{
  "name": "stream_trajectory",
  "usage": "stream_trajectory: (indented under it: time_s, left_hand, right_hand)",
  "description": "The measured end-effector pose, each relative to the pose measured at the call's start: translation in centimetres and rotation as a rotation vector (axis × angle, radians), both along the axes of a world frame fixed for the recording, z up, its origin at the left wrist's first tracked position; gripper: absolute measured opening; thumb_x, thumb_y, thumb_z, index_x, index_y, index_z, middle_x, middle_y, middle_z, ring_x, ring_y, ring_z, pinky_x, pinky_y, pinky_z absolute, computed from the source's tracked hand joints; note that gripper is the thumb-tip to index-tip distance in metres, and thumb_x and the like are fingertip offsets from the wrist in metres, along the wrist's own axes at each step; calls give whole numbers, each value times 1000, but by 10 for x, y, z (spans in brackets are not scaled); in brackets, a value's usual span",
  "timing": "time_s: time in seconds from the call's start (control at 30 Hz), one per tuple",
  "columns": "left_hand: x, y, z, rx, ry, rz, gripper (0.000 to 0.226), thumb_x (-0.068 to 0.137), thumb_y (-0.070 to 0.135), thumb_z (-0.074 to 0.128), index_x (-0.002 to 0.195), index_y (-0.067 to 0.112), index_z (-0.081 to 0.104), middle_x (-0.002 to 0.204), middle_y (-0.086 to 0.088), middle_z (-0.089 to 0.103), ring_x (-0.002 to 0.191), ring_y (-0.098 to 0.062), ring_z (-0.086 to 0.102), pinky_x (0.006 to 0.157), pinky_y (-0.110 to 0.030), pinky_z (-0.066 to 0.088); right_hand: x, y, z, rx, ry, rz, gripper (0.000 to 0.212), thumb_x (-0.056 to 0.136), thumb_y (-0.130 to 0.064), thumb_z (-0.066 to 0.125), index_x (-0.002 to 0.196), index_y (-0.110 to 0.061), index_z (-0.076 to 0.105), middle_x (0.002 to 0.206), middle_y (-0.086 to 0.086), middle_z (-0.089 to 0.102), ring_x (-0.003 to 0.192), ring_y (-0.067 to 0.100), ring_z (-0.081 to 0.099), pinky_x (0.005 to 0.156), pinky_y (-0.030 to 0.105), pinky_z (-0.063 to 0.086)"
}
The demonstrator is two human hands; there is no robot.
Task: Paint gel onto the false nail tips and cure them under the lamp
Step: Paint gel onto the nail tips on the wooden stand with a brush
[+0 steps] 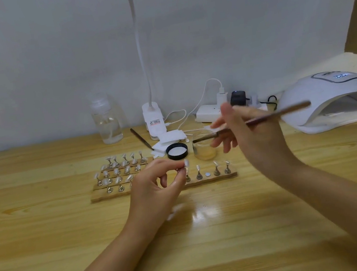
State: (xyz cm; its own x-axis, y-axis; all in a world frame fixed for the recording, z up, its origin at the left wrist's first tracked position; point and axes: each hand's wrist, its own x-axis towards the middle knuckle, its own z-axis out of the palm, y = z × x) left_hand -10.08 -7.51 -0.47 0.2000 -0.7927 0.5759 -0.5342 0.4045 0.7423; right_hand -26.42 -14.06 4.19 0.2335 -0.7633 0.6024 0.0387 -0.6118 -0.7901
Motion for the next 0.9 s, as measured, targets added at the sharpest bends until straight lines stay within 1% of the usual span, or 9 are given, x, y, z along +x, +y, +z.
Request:
stream_trajectory:
  time_s: [0.1,0.23,0.4,0.53,0.6,0.67,0.73,0.8,0.9]
  left_hand:
    - [0,-1,-1,4,-11,8,30,75,2,69,81,31,67,76,11,63,56,-3,40,57,-6,34]
    - [1,-3,-3,13,-26,-1,20,76,5,70,86,21,72,79,8,64,58,-1,41,58,-6,34]
    - [2,-5,-4,16,-37,-2,21,76,6,70,86,24,72,78,8,63,60,0,43,57,-6,33]
    - [2,-5,-4,16,-41,1,24,75,5,70,84,27,70,77,9,62,60,-1,42,57,-7,33]
    - [2,-4,-4,22,-46,2,22,76,5,70,85,25,71,78,9,62,61,-1,42,58,-6,33]
    - [2,-4,-4,26,-49,1,20,76,5,70,86,22,72,78,8,63,61,-1,42,58,-6,33]
    - [1,-4,-4,30,-47,-1,21,76,4,70,85,23,72,78,8,62,61,-1,42,58,-6,33]
    - [1,-4,-3,37,-34,-3,21,76,5,70,84,25,71,78,9,62,61,-1,42,58,-6,33]
    - [1,-3,-2,50,-17,-8,23,76,6,70,83,27,70,78,9,62,61,0,42,57,-7,33]
  right_hand:
    - [4,13,-16,-80,10,38,29,87,-38,49,73,-20,67,62,-4,67,54,3,59,51,9,43]
    - [6,15,-29,-19,-45,28,37,90,-38,48,62,-22,65,55,2,64,50,12,60,51,20,48]
    - [9,13,-32,-158,57,6,38,90,-33,38,69,-16,66,62,-4,65,58,3,60,57,10,43]
    - [9,17,-34,-83,8,52,41,87,-38,41,61,-19,66,53,1,63,51,7,60,52,17,47]
    - [9,15,-33,-123,-2,25,41,89,-35,39,64,-16,66,56,-2,63,53,4,59,54,15,45]
    - [9,14,-31,-169,49,5,39,90,-31,39,69,-13,67,61,-3,64,57,2,60,57,12,44]
    - [8,15,-34,-122,51,26,38,90,-33,43,66,-15,67,57,-3,64,54,3,61,54,13,46]
    - [8,15,-33,-50,-14,47,39,89,-37,47,61,-18,66,51,2,62,49,6,60,51,15,46]
    - [8,14,-29,-102,-12,11,35,92,-32,47,66,-18,66,54,-2,63,53,4,59,54,13,45]
